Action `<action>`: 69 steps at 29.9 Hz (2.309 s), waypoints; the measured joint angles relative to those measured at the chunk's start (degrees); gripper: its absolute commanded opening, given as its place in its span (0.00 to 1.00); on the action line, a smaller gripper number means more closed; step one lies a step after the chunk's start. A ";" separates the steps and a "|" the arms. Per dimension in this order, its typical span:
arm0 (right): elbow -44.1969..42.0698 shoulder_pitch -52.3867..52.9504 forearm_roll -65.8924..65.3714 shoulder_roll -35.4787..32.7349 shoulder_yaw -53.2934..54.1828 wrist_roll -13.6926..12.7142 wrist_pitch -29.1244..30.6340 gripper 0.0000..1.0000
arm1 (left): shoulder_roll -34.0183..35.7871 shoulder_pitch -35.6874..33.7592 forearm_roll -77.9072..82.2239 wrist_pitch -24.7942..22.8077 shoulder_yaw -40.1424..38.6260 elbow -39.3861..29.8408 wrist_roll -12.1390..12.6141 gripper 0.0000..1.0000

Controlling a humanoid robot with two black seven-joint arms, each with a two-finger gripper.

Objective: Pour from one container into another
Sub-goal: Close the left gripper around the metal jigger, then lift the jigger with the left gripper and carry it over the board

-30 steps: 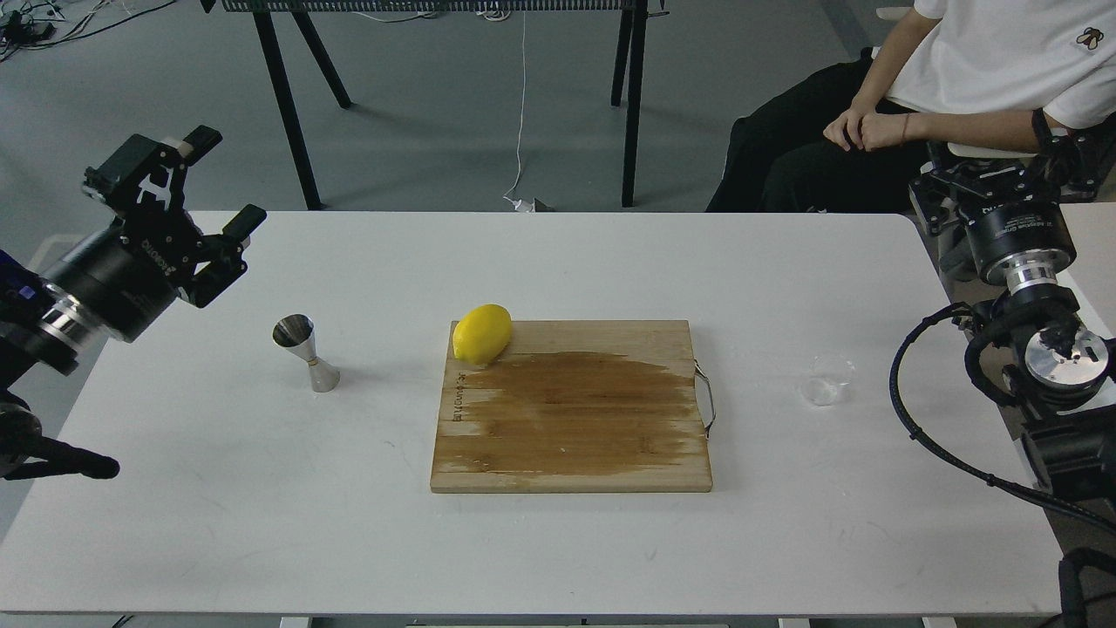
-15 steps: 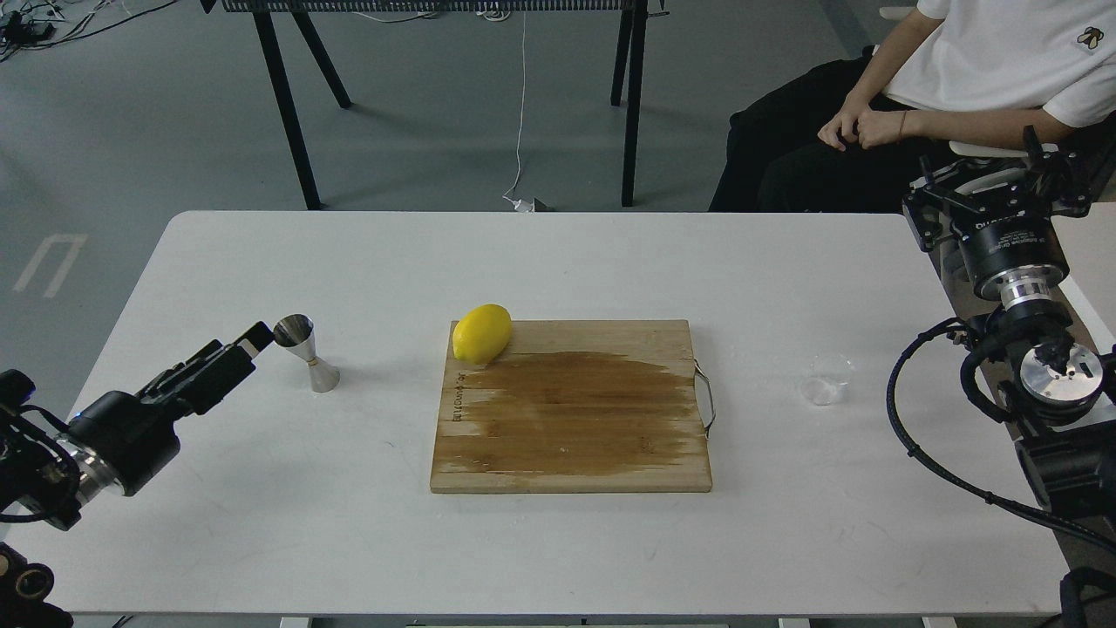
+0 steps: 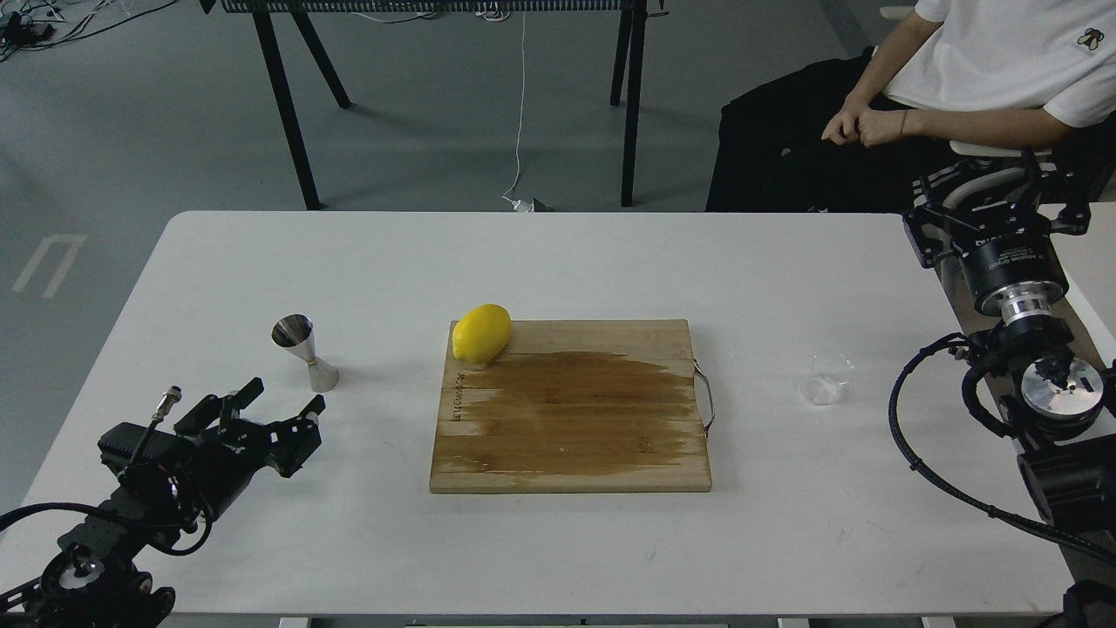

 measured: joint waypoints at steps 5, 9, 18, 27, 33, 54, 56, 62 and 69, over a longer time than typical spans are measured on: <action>-0.01 -0.01 0.00 0.00 -0.08 0.00 0.00 1.00 | -3.44 -4.07 0.00 0.10 0.54 6.14 -0.05 0.88; -0.15 -0.01 0.00 0.00 -0.10 0.00 0.00 1.00 | -4.93 -6.04 0.00 0.12 0.56 8.33 -0.03 0.86; -0.35 -0.19 -0.05 -0.18 -0.05 -0.01 0.00 1.00 | -6.38 -8.73 -0.02 0.11 0.41 11.08 0.01 0.54; -0.52 -0.44 -0.09 -0.64 -0.13 -0.09 0.00 1.00 | -7.96 -10.10 -0.49 0.10 0.57 14.70 -0.39 0.25; -0.62 -0.49 -0.09 -0.70 -0.13 -0.08 0.00 1.00 | -8.05 -10.29 -0.78 0.10 0.98 14.82 -0.55 0.20; -0.30 -2.42 0.01 -3.34 0.90 0.00 0.00 1.00 | -2.82 -19.17 -0.17 -0.97 2.22 -11.12 -0.37 0.20; -0.34 -2.82 0.01 -3.45 0.93 0.00 0.00 1.00 | -3.10 -19.41 -0.06 -3.04 2.74 -14.96 -0.05 0.20; -0.36 -3.40 0.01 -4.17 1.01 0.00 0.00 1.00 | -8.27 -21.24 -0.01 -5.07 8.06 -17.60 0.49 0.20; -0.36 -3.44 0.01 -4.31 1.02 0.08 0.00 1.00 | -15.78 -20.71 -0.01 -6.93 15.23 -14.92 3.06 0.20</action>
